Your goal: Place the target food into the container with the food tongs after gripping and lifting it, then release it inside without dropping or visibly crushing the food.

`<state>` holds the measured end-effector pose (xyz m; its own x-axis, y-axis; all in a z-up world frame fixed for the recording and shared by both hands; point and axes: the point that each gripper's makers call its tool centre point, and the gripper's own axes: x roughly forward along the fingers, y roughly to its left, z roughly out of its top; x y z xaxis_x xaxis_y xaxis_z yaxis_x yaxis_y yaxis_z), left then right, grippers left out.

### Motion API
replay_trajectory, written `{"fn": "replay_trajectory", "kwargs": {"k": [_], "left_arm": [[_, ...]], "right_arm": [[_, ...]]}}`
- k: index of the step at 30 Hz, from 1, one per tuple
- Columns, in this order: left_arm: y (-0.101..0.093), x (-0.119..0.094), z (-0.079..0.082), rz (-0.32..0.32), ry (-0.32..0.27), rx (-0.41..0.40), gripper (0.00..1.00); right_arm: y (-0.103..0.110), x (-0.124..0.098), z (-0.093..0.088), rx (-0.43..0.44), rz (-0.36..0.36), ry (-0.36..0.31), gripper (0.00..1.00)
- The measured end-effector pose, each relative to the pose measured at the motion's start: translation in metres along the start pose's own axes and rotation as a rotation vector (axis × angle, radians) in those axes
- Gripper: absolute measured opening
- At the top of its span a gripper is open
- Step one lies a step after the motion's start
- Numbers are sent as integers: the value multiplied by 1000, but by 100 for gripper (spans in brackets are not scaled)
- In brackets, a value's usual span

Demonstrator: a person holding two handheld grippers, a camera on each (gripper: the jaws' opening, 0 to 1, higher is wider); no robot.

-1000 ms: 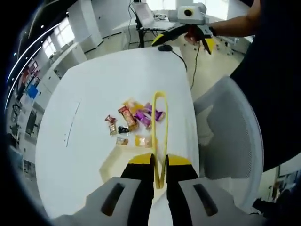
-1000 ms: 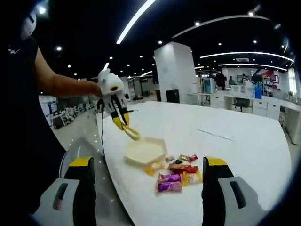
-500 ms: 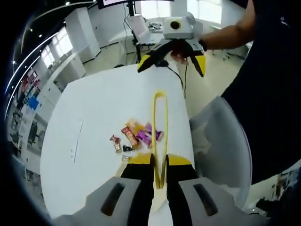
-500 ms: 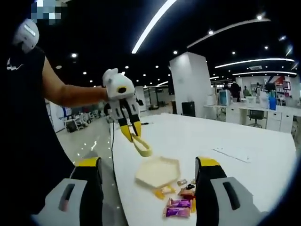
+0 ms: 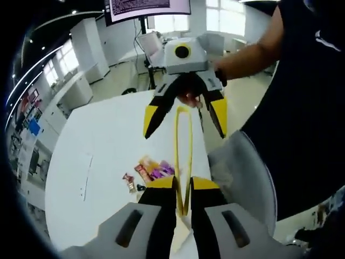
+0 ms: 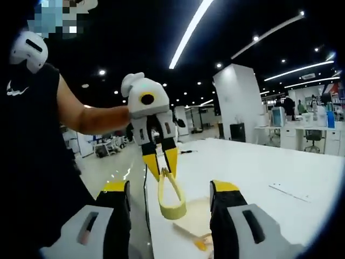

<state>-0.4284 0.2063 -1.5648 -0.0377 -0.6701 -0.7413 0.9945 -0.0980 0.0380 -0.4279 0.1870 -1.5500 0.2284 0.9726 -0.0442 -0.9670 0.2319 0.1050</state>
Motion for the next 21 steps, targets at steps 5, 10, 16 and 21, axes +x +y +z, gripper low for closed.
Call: {"fn": "replay_trajectory", "kwargs": {"k": [5,10,16,21], "left_arm": [[-2,-9,18,-12,-94,-40,3],[-3,-11,22,-4,-97,-47,3],[-7,-12,19,-7,-103,-68,3],[-10,-14,18,-11,-107,-74,3]], "right_arm": [[6,8,9,9,27,-33,51],[13,12,17,54,68,-70,42],[15,12,25,48,72,-102,28],[18,13,28,51,77,-108,20]]}}
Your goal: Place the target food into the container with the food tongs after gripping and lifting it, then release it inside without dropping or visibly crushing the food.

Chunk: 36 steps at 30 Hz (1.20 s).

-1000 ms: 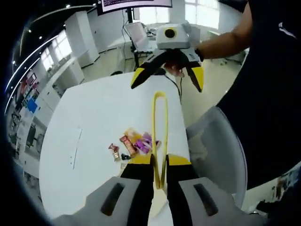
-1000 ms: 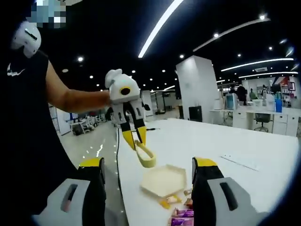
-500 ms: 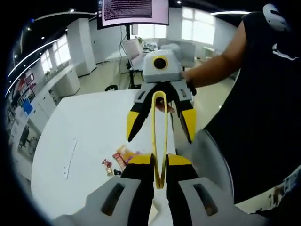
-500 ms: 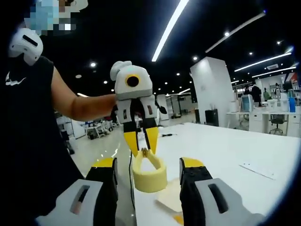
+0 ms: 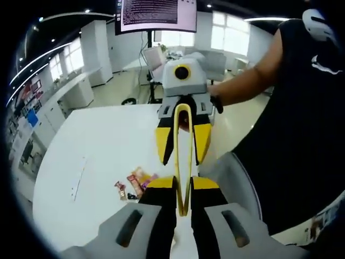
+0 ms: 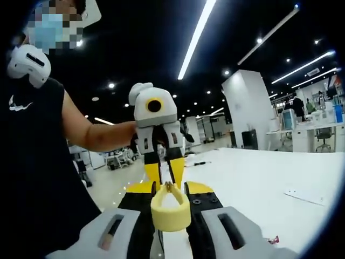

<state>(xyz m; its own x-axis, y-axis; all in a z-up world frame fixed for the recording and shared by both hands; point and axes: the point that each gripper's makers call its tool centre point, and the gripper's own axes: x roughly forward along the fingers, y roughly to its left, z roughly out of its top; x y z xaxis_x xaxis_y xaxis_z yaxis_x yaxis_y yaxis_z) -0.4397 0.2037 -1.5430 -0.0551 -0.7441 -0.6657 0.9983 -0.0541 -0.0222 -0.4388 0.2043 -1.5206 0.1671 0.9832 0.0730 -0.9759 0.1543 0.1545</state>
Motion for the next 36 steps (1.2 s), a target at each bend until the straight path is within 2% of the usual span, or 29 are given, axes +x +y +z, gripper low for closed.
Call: {"fn": "replay_trajectory", "kwargs": {"k": [5,9,13,16,19,21,23,24,27,30,32,36], "left_arm": [[2,-6,-5,1,-2,-7,3],[3,-13,-9,-2,-6,-15,3],[2,-24,-16,-13,1,-5,3],[3,-29,-20,-22,0,-6,3],[2,-36,-20,-39,-26,-14,3],[2,-40,-24,-41,-11,4,3],[1,-45,-27,-40,-9,9,3],[-1,-49,-27,-56,-21,1,4],[-1,-58,-30,-44,-40,37,9],[-2,-64,-32,-37,-83,62,15],[0,-67,-34,-10,-113,109,17],[0,-75,-45,12,-135,116,20]], "right_arm": [[-3,6,1,-6,-20,2,20],[-6,15,-5,37,-22,35,20],[0,28,-7,-12,-12,67,20],[2,37,-2,-25,-17,59,19],[3,51,-2,-34,-20,70,20],[6,58,-2,-45,-17,81,20],[5,63,4,-49,-36,58,19],[7,67,7,0,-26,42,19],[8,74,7,-9,-37,67,20],[10,82,9,-10,-45,89,20],[9,86,8,-15,-58,100,20],[7,93,7,-3,-76,92,20]]}}
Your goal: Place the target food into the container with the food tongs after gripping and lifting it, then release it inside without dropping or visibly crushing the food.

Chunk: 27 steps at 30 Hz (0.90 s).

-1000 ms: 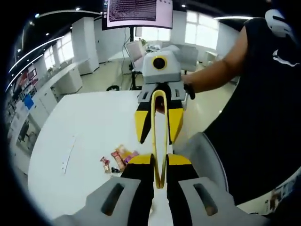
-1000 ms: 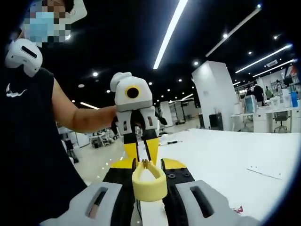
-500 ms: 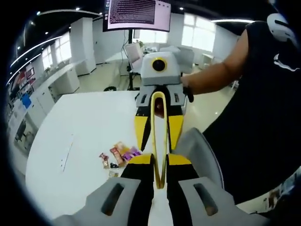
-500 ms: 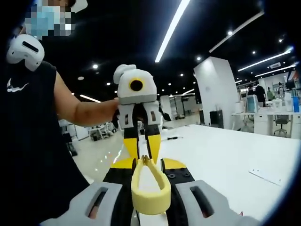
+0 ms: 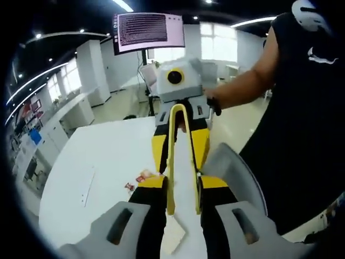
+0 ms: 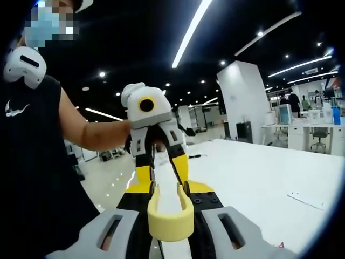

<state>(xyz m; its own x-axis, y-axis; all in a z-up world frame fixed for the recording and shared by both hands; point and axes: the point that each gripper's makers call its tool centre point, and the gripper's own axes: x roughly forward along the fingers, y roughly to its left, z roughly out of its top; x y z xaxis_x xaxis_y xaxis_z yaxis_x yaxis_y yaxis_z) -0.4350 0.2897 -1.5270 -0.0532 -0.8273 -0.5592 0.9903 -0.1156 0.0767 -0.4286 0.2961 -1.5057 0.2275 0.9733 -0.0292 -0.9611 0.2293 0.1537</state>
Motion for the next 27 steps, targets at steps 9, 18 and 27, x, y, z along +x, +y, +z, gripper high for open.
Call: {"fn": "replay_trajectory", "kwargs": {"k": [9,18,27], "left_arm": [[4,-19,-17,36,-68,-64,23],[-7,-32,-21,40,-90,-41,6],[-14,-42,-14,41,-114,-25,0]], "right_arm": [[5,12,9,-4,-25,-42,21],[17,23,13,-31,-15,-81,20],[27,43,19,-54,21,-62,30]]}}
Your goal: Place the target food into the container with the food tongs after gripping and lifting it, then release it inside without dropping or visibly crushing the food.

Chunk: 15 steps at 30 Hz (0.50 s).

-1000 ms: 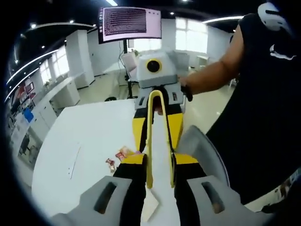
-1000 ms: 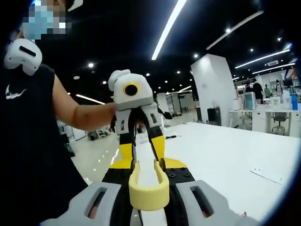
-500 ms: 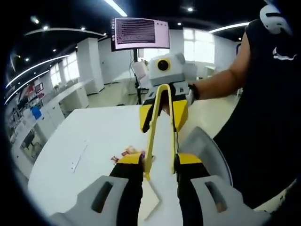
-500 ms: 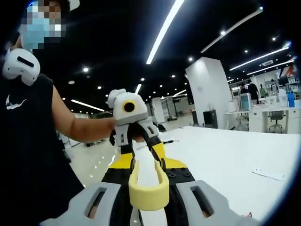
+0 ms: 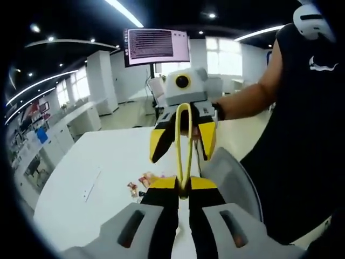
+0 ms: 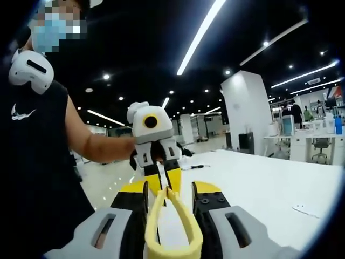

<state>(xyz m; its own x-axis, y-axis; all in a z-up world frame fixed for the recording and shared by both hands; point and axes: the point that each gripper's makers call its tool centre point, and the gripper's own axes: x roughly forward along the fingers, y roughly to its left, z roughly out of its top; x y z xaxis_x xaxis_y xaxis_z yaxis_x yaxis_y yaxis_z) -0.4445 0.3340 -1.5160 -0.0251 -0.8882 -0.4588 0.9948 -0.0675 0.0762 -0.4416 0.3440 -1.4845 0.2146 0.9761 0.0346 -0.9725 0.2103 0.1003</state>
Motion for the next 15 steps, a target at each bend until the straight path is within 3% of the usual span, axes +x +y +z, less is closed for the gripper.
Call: {"fn": "replay_trajectory", "kwargs": {"k": [4,15], "left_arm": [[1,-3,6,5,-23,-9,0],[-5,2,9,-12,-15,-22,0]], "right_arm": [[2,5,-5,16,9,28,36],[10,5,-7,37,38,35,22]]}}
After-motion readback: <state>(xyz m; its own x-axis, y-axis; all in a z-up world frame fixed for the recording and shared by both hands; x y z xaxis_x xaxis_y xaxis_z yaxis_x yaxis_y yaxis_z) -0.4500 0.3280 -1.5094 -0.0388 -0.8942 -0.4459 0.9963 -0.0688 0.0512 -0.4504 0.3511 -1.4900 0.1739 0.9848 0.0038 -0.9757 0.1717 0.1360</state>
